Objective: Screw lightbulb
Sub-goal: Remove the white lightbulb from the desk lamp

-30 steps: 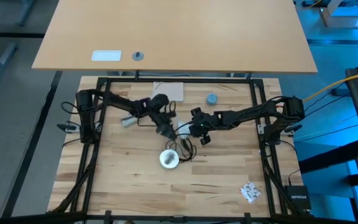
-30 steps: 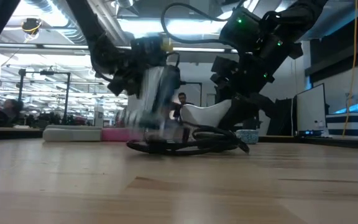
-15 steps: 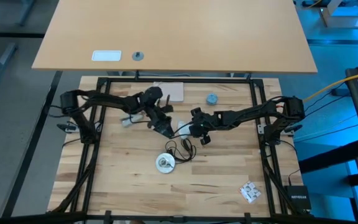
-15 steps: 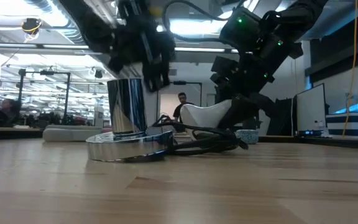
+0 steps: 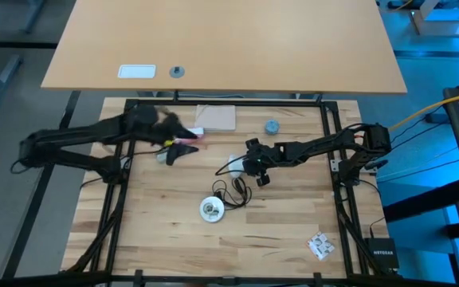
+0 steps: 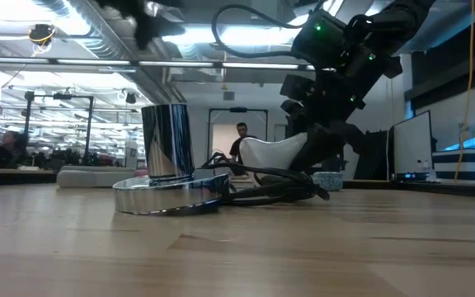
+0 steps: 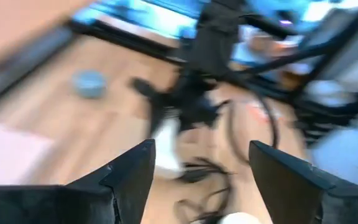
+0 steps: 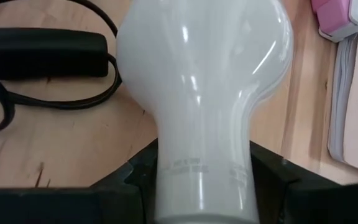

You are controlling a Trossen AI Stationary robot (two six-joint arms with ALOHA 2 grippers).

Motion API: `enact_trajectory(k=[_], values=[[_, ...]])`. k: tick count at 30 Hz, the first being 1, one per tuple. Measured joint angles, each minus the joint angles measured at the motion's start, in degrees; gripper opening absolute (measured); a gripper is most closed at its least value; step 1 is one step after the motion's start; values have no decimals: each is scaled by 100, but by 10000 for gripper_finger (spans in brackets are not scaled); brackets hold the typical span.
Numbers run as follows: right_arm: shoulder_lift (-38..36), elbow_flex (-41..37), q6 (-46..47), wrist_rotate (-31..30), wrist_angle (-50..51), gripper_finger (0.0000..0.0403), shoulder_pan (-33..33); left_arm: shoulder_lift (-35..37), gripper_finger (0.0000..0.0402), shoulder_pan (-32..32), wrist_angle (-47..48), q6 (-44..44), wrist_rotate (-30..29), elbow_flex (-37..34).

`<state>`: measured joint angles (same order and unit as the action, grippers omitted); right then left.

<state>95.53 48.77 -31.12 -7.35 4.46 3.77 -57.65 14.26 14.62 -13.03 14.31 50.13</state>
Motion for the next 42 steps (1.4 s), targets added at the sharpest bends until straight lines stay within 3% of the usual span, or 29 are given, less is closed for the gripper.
enact_trajectory(k=[3, 6, 10, 13, 16, 25, 33, 42], values=[[0, 0, 77, 4, -3, 172, 0, 594, 250, -712, 611, 122, -1642, 0], [0, 0, 86, 7, -3, 172, 0, 939, 250, -1393, 936, 114, -2770, -73], [0, 0, 88, 77, -5, 172, 0, 1332, 250, -2022, 889, -369, -3859, -850], [0, 0, 88, 94, -5, 172, 0, 1647, 250, -2314, 714, -955, -4295, -1658], [0, 0, 88, 92, -9, 172, 0, 1914, 250, -2499, -136, -1081, -4400, -2573], [0, 0, 138, 93, -49, 172, 0, 2042, 250, -2565, -4232, -487, -4412, -4892], [-2, 0, 250, 96, -64, 172, 0, 2040, 250, -2561, -4065, 301, -4413, -4948], [-2, 0, 241, 96, -58, 172, 0, 2040, 250, -2561, -2736, 124, -4411, -4948]])
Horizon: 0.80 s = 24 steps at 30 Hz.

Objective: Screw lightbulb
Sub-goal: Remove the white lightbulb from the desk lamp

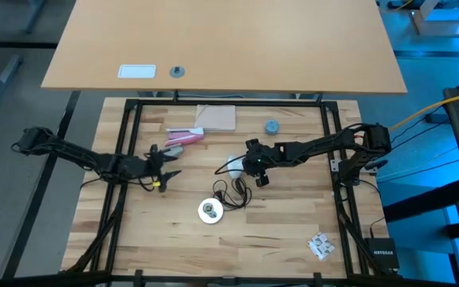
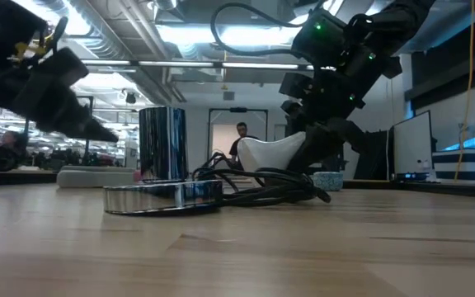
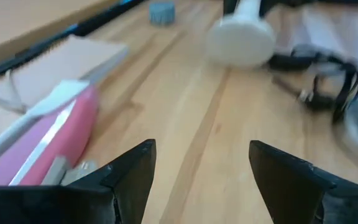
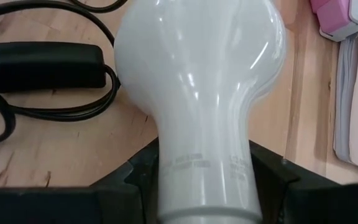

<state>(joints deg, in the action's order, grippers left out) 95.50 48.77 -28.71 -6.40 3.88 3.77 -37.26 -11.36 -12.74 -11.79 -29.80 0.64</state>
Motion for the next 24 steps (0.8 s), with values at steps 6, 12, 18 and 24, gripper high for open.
enact_trajectory(k=[6, 12, 18, 24], values=[[0, 0, -2, 0, 0, 172, 0, -1, 250, 0, 884, -21, 1, 0], [0, 0, -4, -8, -44, 172, 0, -8, 250, 0, 901, -6, 7, 0], [0, 0, -13, -305, 148, 172, 0, -7, 250, 0, 905, 21, 4, 0], [-11, 0, -172, -212, 499, 184, 8, -7, 250, 0, 908, 21, 7, 0]])
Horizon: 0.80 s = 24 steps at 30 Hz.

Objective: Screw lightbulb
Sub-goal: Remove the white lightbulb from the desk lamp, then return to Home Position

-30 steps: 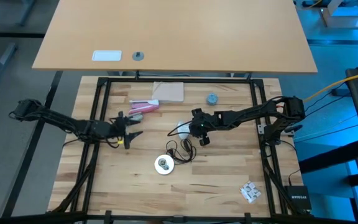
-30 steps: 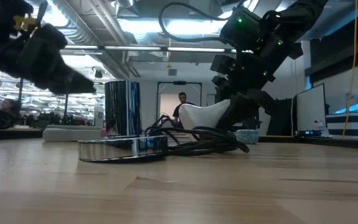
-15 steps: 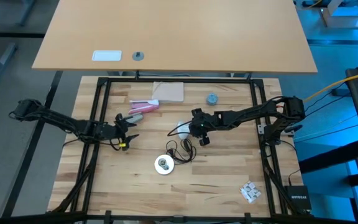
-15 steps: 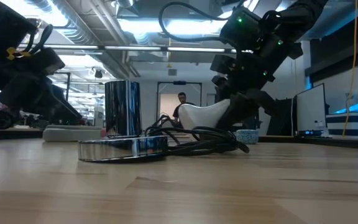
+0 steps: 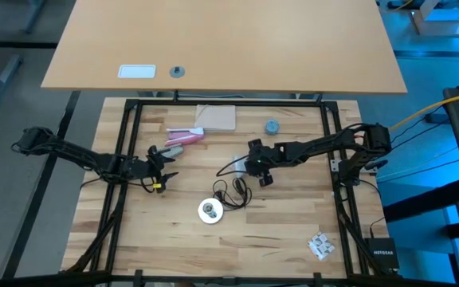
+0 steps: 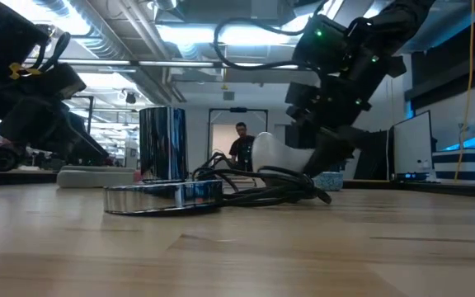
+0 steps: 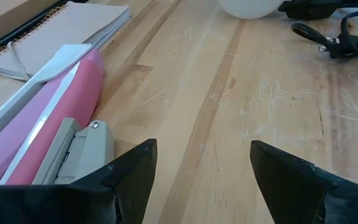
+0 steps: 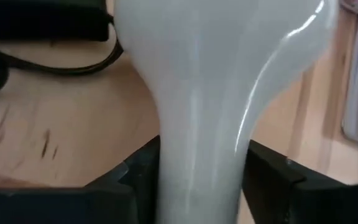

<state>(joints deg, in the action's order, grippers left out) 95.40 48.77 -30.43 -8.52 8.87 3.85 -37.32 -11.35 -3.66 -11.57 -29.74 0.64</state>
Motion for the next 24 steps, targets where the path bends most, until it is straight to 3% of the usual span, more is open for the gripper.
enact_trajectory(k=[11, 17, 24], values=[[-9, 0, 377, 210, 344, 323, 3, 0, 250, 0, 4, 0, 0, 0], [-9, 0, 614, 156, 445, 348, -8, 0, 250, 0, 4, 0, 2, 0], [-9, 0, 614, 357, 361, 351, -8, 0, 250, 0, 7, 0, 4, 0]])
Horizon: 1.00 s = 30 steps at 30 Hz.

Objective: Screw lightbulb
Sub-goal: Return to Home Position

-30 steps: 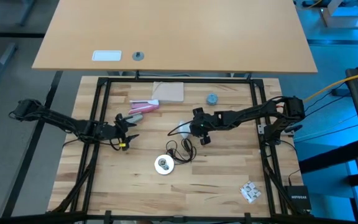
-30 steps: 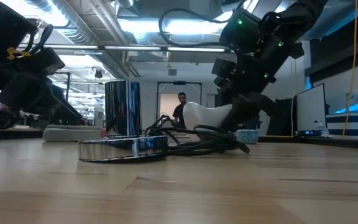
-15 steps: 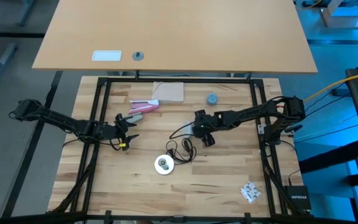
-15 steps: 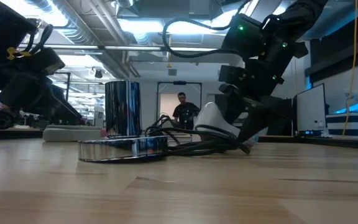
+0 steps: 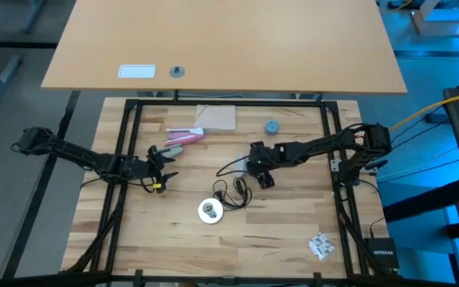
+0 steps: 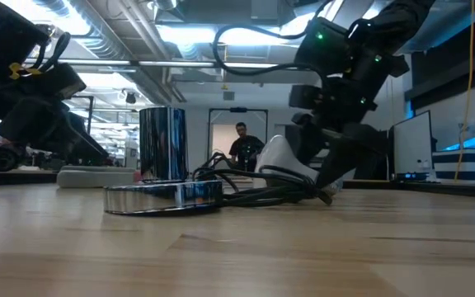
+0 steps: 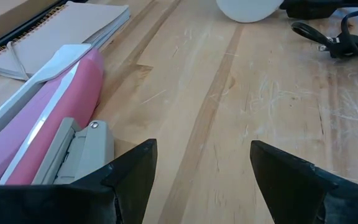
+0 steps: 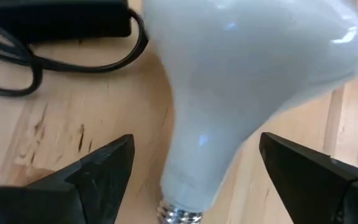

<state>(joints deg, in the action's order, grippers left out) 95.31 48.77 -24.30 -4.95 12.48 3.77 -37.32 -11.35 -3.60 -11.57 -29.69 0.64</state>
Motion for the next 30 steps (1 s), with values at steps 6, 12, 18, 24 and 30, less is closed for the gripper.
enact_trajectory(k=[6, 12, 18, 24, 30], values=[[0, 7, -155, 28, 22, 351, 0, 0, 250, 0, 0, 2, 0, 0], [-45, -2, -693, 829, 168, 351, 79, 0, 250, 0, 0, 0, 0, 0], [-915, -17, -918, 1161, 475, 351, 115, -1, 250, 0, 0, 1, 2, 0], [-2542, -29, -920, 1177, 492, 351, 107, 0, 250, 0, 2, 2, 2, 0], [-4009, -468, -922, 1049, -205, 351, 107, 9, 250, 0, 0, 2, 1, 0]])
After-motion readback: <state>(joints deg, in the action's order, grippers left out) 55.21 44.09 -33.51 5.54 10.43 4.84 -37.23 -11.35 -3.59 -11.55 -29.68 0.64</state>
